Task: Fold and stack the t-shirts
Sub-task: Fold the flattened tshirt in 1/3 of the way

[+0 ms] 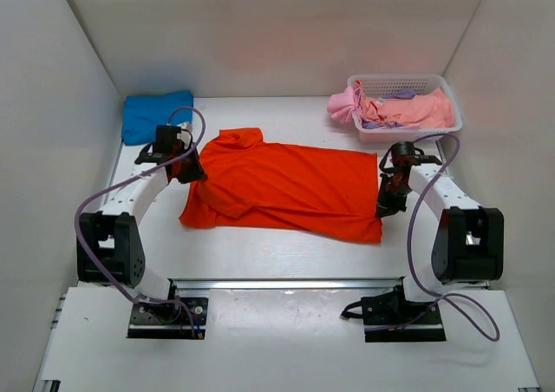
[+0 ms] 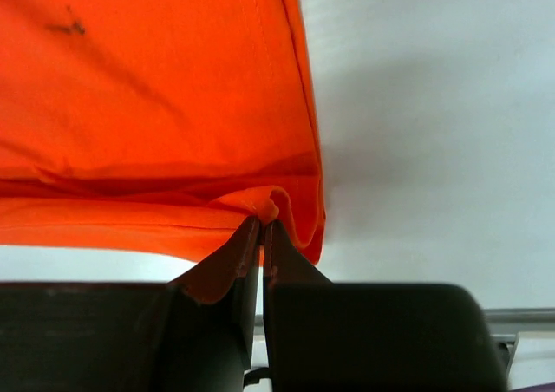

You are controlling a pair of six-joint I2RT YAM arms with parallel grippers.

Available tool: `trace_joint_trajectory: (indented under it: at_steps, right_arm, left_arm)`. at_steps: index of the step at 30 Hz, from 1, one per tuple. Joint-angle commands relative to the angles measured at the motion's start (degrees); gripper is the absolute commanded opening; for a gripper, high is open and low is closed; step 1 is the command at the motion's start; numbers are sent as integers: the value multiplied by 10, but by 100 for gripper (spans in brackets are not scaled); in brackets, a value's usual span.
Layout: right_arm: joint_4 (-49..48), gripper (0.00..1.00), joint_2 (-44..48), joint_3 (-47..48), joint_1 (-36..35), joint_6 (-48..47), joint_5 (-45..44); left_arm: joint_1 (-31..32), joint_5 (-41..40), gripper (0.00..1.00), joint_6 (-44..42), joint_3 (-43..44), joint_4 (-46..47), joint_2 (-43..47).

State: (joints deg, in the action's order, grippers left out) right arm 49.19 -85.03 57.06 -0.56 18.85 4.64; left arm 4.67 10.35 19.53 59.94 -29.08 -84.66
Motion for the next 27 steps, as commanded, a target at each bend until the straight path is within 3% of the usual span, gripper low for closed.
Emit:
trace_joint_trajectory:
  at_steps: [1, 8, 9, 11, 12, 13, 16, 18, 20, 24, 27]
  right_arm:
    - [-21, 0, -21, 25, 3, -10, -19]
    - [-57, 0, -59, 44, 17, -14, -27]
    - [-58, 2, -64, 51, 19, -11, -32]
    - [-59, 17, -75, 59, 17, -14, -39]
    - [-59, 20, -72, 67, 15, -14, -46]
    - [-62, 27, -72, 67, 9, -8, -45]
    - [-60, 39, -57, 85, -7, -7, -96]
    - [-57, 41, -41, 89, -22, -1, -120]
    - [-57, 38, -21, 86, -31, -2, -109]
    - [-70, 12, -6, 57, -53, 10, -62]
    - [-92, 1, 2, 18, -72, 28, -24]
  left_arm:
    - [-2, -5, 0, -3, 34, 23, -14]
    - [1, 3, 0, -6, 75, 29, -70]
    - [-4, 5, 4, -8, 80, 26, -78]
    - [-1, 12, 22, -11, 93, 25, -91]
    - [-4, 13, 33, -15, 98, 24, -91]
    - [-5, 8, 38, -13, 98, 23, -91]
    - [-11, 4, 42, -13, 92, 18, -81]
    - [-9, -5, 42, -17, 80, 10, -62]
    - [2, 1, 37, -17, 58, 4, -32]
    - [38, 6, 22, -6, -21, 10, 5]
    - [55, 3, 14, 16, -91, 34, 27]
